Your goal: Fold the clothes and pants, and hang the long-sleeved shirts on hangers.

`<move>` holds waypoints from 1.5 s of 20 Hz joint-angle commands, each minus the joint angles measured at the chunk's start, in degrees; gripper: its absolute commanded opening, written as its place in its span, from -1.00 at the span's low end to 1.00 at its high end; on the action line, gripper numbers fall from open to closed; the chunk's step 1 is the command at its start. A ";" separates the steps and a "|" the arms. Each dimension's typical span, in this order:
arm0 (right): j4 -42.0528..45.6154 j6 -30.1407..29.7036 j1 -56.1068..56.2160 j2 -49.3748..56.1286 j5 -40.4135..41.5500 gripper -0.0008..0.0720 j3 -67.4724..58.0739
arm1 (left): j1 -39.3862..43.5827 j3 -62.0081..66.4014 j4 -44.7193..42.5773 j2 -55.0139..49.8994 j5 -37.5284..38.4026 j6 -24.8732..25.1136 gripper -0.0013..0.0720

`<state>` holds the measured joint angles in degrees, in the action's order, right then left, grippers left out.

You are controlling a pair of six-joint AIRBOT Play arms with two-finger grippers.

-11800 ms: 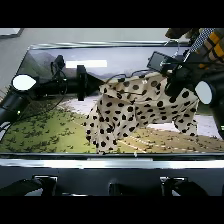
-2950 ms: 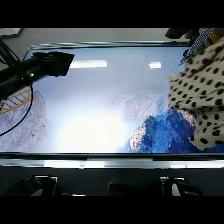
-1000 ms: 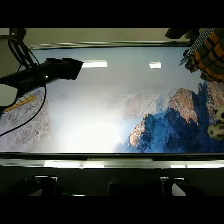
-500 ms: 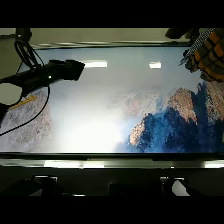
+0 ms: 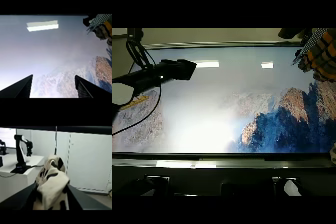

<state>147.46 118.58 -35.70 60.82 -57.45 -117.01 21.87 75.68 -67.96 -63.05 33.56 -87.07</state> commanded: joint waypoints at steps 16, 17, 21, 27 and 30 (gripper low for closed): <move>-66.01 -35.87 17.20 6.21 -14.36 -0.91 4.04 | -16.35 -0.81 -7.58 7.65 26.62 2.08 -0.92; -63.04 -35.95 21.86 6.01 -15.15 -0.91 7.04 | -16.35 -2.01 -7.63 8.26 26.45 3.28 -0.92; -53.51 -36.72 38.66 3.02 -17.59 -0.91 24.06 | -16.35 -8.41 -11.32 11.63 26.45 3.34 -0.92; -52.37 -32.24 44.44 0.92 -19.02 -0.90 38.42 | -16.48 -9.33 -16.15 12.11 26.03 3.30 -0.91; -52.37 -32.26 44.41 0.90 -18.91 -0.90 38.40 | -16.48 -9.33 -16.11 12.00 25.68 3.30 -0.91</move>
<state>94.59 85.89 7.75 61.91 -75.72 -80.53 5.45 66.59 -83.05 -51.11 59.46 -83.83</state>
